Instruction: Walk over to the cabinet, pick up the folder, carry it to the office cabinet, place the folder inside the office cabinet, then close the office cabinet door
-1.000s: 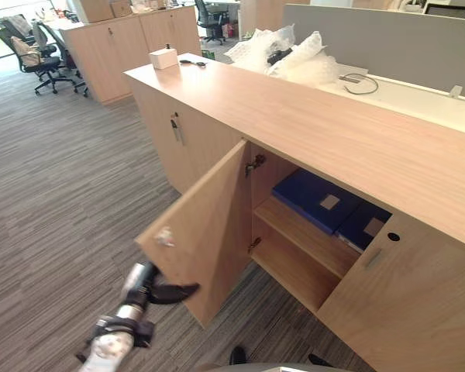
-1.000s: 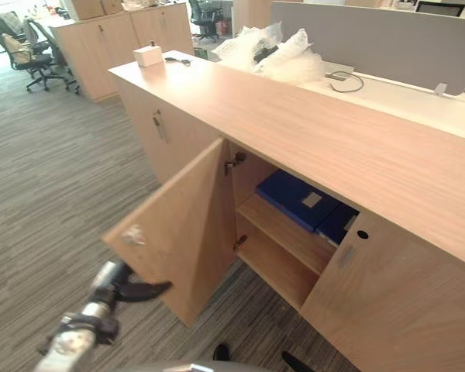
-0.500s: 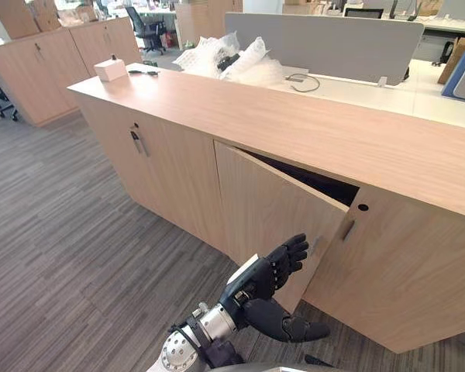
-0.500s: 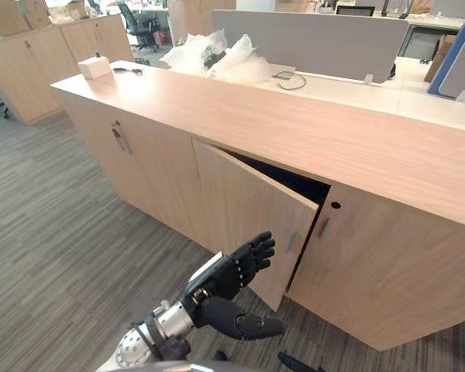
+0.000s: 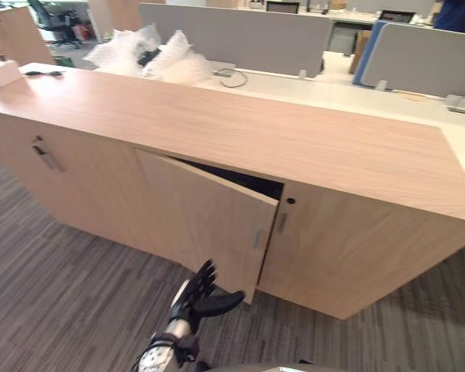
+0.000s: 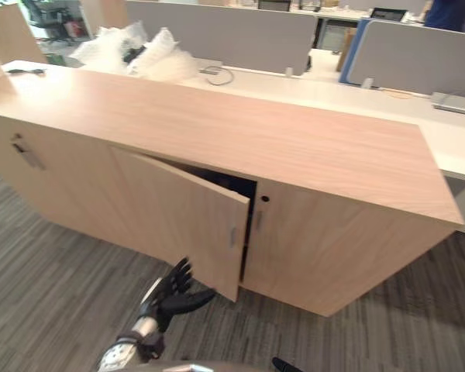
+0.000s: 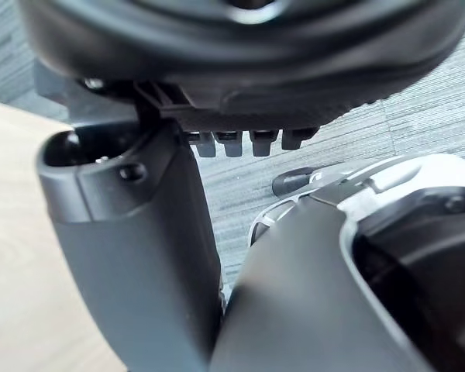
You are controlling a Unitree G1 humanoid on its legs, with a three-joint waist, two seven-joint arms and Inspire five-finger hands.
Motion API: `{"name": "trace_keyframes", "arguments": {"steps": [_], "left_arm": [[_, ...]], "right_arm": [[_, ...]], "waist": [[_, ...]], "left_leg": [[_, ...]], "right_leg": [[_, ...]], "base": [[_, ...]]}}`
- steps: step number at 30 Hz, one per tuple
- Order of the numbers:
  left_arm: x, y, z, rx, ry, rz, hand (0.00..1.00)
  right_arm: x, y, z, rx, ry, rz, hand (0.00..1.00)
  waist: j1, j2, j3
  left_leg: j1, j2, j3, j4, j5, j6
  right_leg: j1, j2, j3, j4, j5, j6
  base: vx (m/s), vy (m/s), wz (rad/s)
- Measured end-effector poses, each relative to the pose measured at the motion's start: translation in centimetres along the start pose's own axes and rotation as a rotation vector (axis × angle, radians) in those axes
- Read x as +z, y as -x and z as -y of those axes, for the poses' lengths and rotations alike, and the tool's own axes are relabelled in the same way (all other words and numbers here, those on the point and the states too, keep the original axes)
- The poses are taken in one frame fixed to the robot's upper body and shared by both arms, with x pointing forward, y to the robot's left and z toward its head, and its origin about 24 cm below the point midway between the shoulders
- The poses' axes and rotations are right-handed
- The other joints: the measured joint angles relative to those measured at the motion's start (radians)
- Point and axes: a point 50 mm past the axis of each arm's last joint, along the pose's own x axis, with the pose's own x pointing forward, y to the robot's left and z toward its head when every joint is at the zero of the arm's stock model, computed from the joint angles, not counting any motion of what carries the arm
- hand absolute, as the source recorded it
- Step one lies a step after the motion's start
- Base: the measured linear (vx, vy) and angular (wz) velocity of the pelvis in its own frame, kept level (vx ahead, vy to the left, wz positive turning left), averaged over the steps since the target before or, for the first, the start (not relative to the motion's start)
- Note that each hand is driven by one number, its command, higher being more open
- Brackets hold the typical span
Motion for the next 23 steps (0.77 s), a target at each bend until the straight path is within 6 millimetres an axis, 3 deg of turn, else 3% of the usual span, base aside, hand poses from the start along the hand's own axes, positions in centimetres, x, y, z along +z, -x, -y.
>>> {"name": "trace_keyframes", "arguments": {"steps": [1, 2, 4, 5, 6, 7, 8, 9, 10, 13, 16, 20, 23], "left_arm": [[-1.1, 0.4, -1.7, 0.088, 0.101, -0.044, 1.0], [-2.2, 0.8, -2.8, 0.17, 0.214, -0.069, 1.0], [-3.0, 1.1, -3.8, 0.276, 0.33, -0.072, 1.0], [-3.3, 1.0, -4.1, 0.324, 0.388, -0.071, 1.0], [-3.6, 1.0, -4.0, 0.343, 0.411, -0.082, 1.0], [-4.2, 1.0, -3.7, 0.366, 0.443, -0.099, 1.0], [-5.0, 1.2, -3.6, 0.396, 0.477, -0.118, 1.0], [-5.5, 1.4, -3.5, 0.411, 0.49, -0.134, 1.0], [-6.5, 1.9, -3.3, 0.433, 0.507, -0.167, 1.0], [-7.2, 2.5, -4.1, 0.475, 0.449, -0.216, 1.0], [-7.4, 2.9, -4.9, 0.493, 0.348, -0.247, 1.0], [-7.7, 2.7, -4.6, 0.463, 0.234, -0.3, 1.0], [-7.9, 2.5, -4.1, 0.446, 0.197, -0.317, 1.0]], "right_arm": [[0.1, 0.0, 0.3, -0.009, -0.002, 0.004, 1.0], [0.4, 0.0, 0.6, -0.021, -0.016, 0.014, 1.0], [0.8, 0.0, 0.8, -0.03, -0.035, 0.028, 1.0], [1.2, -0.1, 0.7, -0.031, -0.028, 0.037, 1.0], [1.3, -0.1, 0.8, -0.036, -0.026, 0.039, 1.0], [1.7, -0.1, 0.6, -0.039, -0.022, 0.047, 1.0], [2.2, -0.2, 0.2, -0.033, -0.021, 0.058, 1.0], [2.6, -0.3, 0.0, -0.028, -0.02, 0.069, 1.0], [3.4, -0.3, -0.2, -0.018, -0.019, 0.098, 1.0], [3.1, -0.3, -2.2, 0.033, -0.032, 0.115, 1.0], [2.1, -0.2, -3.0, 0.053, -0.042, 0.098, 1.0], [1.7, -0.1, -2.9, 0.048, -0.05, 0.1, 1.0], [1.6, -0.1, -2.2, 0.033, -0.049, 0.1, 1.0]], "waist": [[0.002, 0.01, 0.006], [0.013, 0.044, 0.019], [0.017, 0.066, 0.034], [0.026, 0.068, 0.046], [0.033, 0.061, 0.049], [0.052, 0.062, 0.053], [0.059, 0.065, 0.057], [0.06, 0.069, 0.057], [0.066, 0.087, 0.056], [0.058, 0.046, 0.046], [0.059, 0.009, 0.015], [0.058, 0.011, -0.007], [0.057, 0.02, -0.015]], "left_leg": [[-0.037, 0.071, 0.003, 0.155, -0.07, -0.009], [-0.057, 0.152, 0.001, 0.278, -0.128, -0.017], [-0.092, 0.213, -0.063, 0.4, -0.137, -0.009], [-0.143, 0.204, -0.182, 0.482, -0.145, -0.026], [-0.146, 0.166, -0.254, 0.478, -0.175, -0.063], [-0.136, 0.084, -0.374, 0.444, -0.221, -0.089], [-0.114, -0.002, -0.483, 0.375, -0.235, -0.091], [-0.097, -0.033, -0.526, 0.323, -0.228, -0.087], [-0.07, -0.065, -0.568, 0.257, -0.17, -0.035], [-0.042, -0.076, -0.525, 0.227, -0.166, -0.031], [0.011, -0.106, -0.504, 0.108, -0.113, -0.016], [0.117, -0.137, -0.496, -0.132, 0.011, -0.005], [0.156, -0.135, -0.503, -0.219, 0.057, -0.004]], "right_leg": [[0.011, 0.035, 0.014, 0.007, 0.012, 0.02], [0.032, 0.084, 0.042, 0.005, 0.005, 0.014], [0.05, 0.131, 0.077, -0.002, -0.002, 0.002], [0.065, 0.138, 0.098, -0.001, -0.009, -0.01], [0.067, 0.131, 0.112, 0.004, -0.011, -0.014], [0.066, 0.12, 0.146, 0.016, -0.014, -0.019], [0.066, 0.112, 0.182, 0.025, -0.015, -0.02], [0.065, 0.112, 0.199, 0.027, -0.015, -0.02], [0.063, 0.127, 0.227, 0.029, -0.018, -0.015], [0.062, 0.1, 0.246, 0.035, -0.033, 0.009], [0.05, 0.063, 0.25, 0.035, -0.039, 0.018], [0.044, 0.029, 0.246, 0.031, -0.047, 0.03], [0.047, 0.029, 0.236, 0.027, -0.051, 0.037]], "base": [[0.14, -0.273, -0.75], [0.16, -0.249, -0.73], [0.16, -0.22, -0.57], [0.13, -0.175, -0.5], [0.11, -0.042, -0.66], [0.1, 0.084, -0.84], [0.1, 0.129, -0.93], [0.08, 0.167, -0.99], [0.08, 0.167, -0.79], [0.08, 0.114, -0.4], [0.05, 0.029, -0.07], [0.02, -0.002, 0.02], [0.0, -0.007, 0.08]]}}
